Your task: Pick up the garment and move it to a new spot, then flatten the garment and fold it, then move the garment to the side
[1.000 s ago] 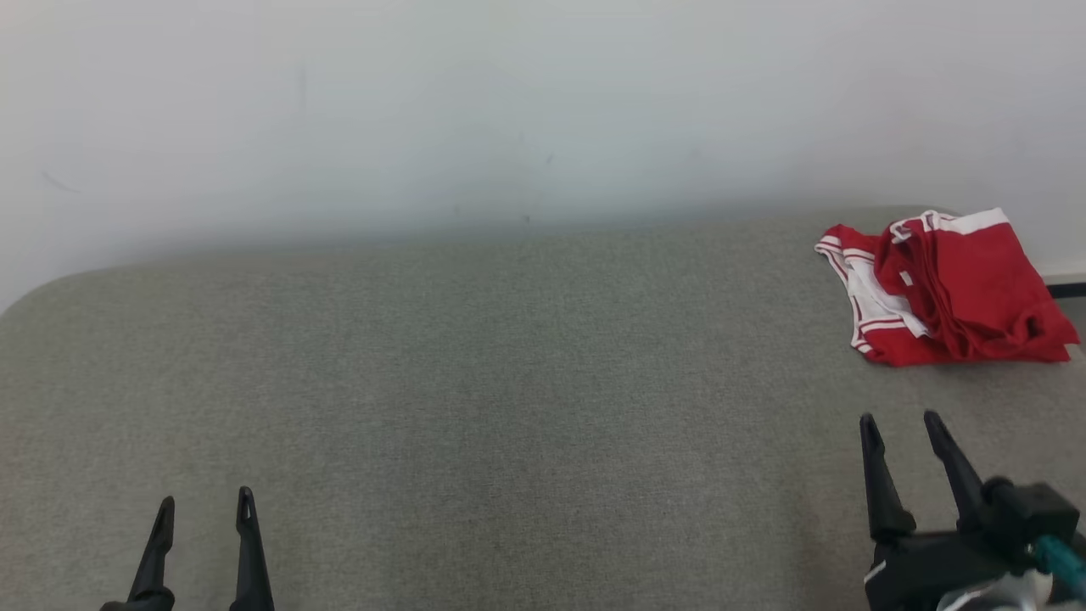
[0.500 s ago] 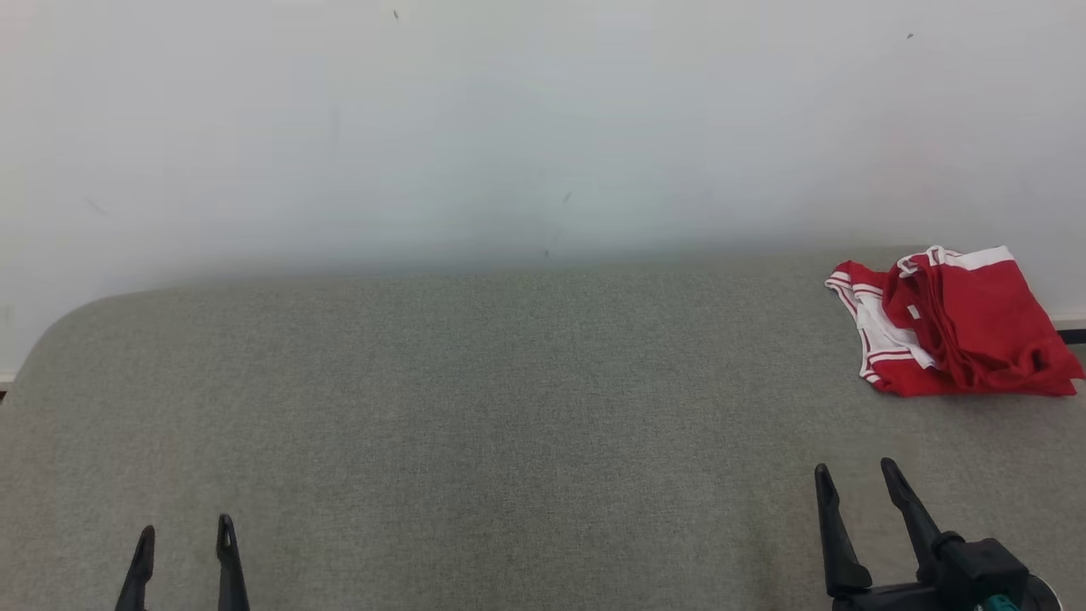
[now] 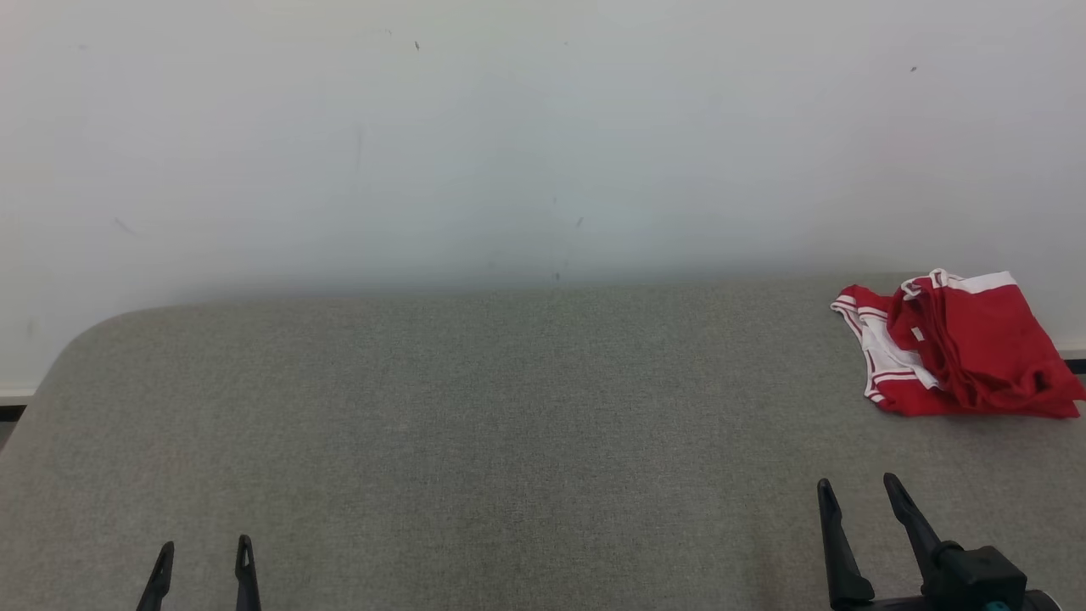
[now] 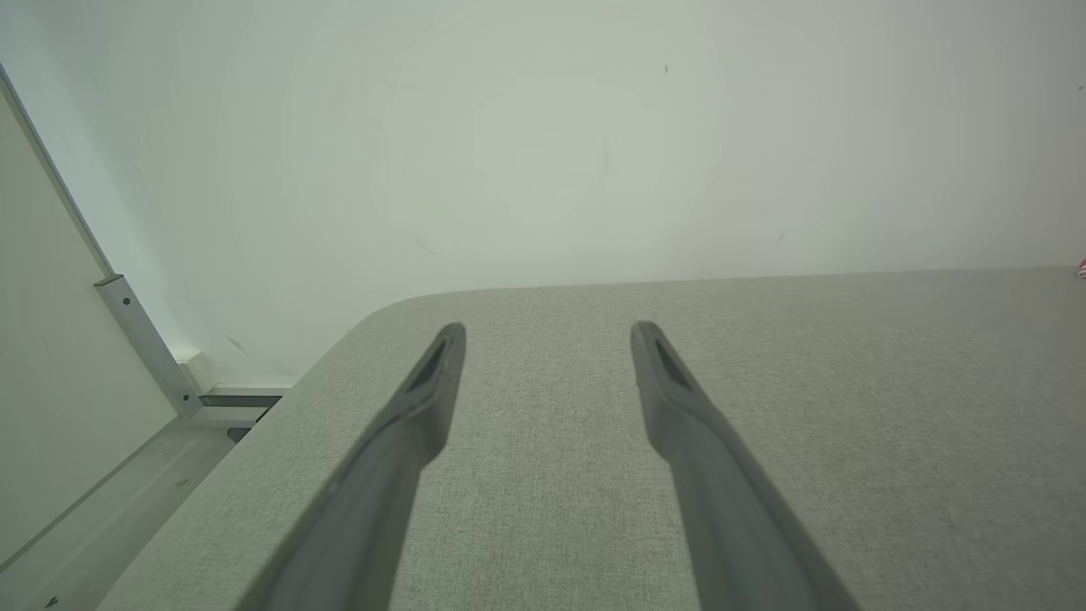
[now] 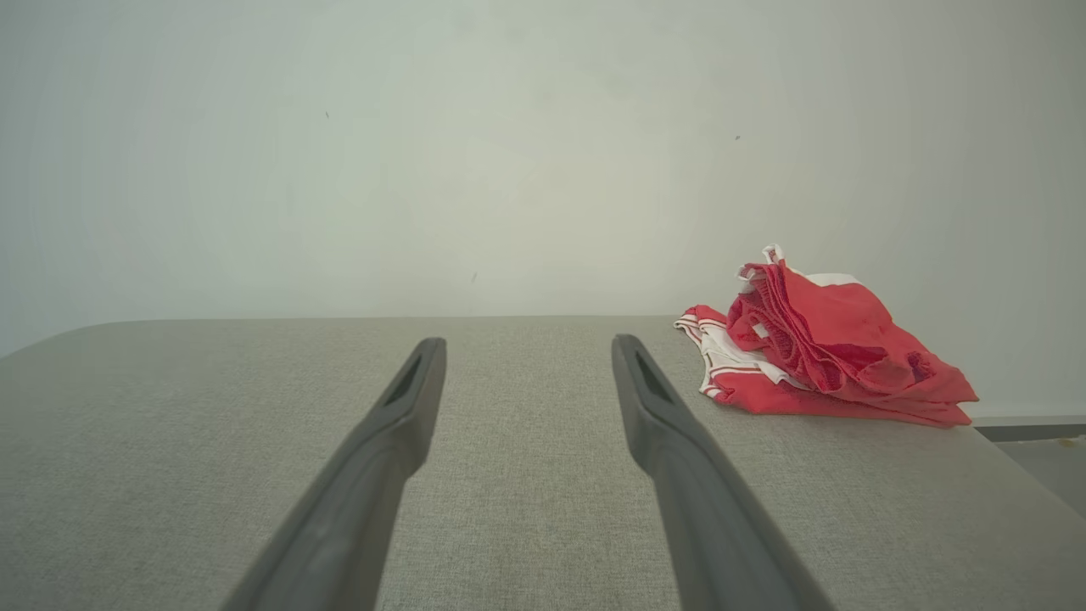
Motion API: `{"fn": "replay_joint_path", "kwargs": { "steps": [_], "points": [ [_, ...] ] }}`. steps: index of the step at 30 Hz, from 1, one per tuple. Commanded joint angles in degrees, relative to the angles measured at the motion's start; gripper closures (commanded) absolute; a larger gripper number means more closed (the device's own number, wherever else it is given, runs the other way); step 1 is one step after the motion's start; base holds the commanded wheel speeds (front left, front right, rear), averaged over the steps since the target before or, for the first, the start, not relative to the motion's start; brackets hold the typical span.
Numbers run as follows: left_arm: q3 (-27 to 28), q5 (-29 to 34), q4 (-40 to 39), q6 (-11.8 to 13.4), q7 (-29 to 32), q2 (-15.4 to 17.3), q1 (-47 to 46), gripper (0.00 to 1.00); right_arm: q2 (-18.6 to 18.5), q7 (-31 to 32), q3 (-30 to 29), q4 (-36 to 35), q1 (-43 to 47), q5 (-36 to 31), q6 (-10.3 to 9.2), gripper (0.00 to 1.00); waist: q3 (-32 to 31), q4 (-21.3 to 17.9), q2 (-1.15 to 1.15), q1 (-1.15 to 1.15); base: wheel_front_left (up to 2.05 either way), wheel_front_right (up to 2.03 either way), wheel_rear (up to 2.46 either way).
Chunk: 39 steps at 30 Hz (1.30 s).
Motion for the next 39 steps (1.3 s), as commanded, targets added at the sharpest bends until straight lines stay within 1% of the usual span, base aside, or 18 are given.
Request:
{"fn": "replay_joint_path", "kwargs": {
  "steps": [1, 11, 17, 26, 27, 31, 34, 35, 39],
  "points": [
    [-0.1, 0.0, -0.4, -0.1, 0.0, -0.1, 0.5, 0.00, 0.4, 0.1, -0.4, -0.3, 0.7, -0.4, -0.18, 0.00, 0.1, 0.0, 0.00, 0.00, 0.00, 0.00, 0.00],
    [0.2, -0.9, -0.8, -0.2, -0.3, -0.3, 0.2, 0.00, 1.0, 0.6, -0.8, -1.2, 1.6, -0.9, -0.18, 0.00, 0.9, -0.6, 0.00, 0.00, 0.00, 0.00, 0.00],
    [-0.3, -0.4, -0.7, 0.3, -0.1, -0.1, -0.3, 0.00, 1.2, 0.8, -1.0, -1.2, 1.7, -0.8, -0.18, 0.00, 1.1, -0.3, 0.00, 0.00, 0.00, 0.00, 0.00],
    [-0.8, -0.6, -0.9, 0.4, 0.4, -0.1, -0.9, 0.00, 1.3, 0.6, -0.9, -0.5, 1.5, -0.4, -0.18, 0.00, 1.3, 0.4, 0.00, 0.00, 0.00, 0.00, 0.00],
    [-0.7, -0.9, -0.7, 0.5, 0.4, -0.3, -0.5, 1.00, 1.1, 0.7, -0.9, -0.4, 1.2, -0.5, 0.00, 1.00, 1.3, 0.4, 0.00, 0.00, 0.00, 0.00, 0.00],
    [-1.6, -1.4, 1.3, 0.5, 0.5, -1.7, 0.6, 1.00, 1.2, 0.8, -0.8, 2.1, 1.9, -0.3, 0.01, 1.00, 1.4, 0.4, 0.00, 0.01, 0.00, 0.00, 0.00],
    [-0.7, -4.4, 1.3, -0.4, 1.1, -2.5, 0.3, 1.00, 1.2, 1.8, -1.4, 2.9, 0.9, 3.3, 0.01, 1.00, 1.5, 0.4, 0.00, 0.01, 0.00, 0.00, 0.00],
    [-0.7, -4.4, 1.3, -0.4, 1.1, -2.5, 0.3, 1.00, 1.2, 1.8, -1.4, 2.9, 0.9, 3.3, 0.01, 1.00, 1.5, 0.4, 0.00, 0.01, 0.00, 0.00, 0.00],
    [0.8, -9.2, 2.1, -2.2, 2.2, -3.7, -0.7, 1.00, 1.3, 2.8, -1.4, 3.2, 0.1, 9.4, 0.00, 1.00, 1.8, 0.4, 0.00, 0.01, 0.00, 0.00, 0.00]
  ]
}}
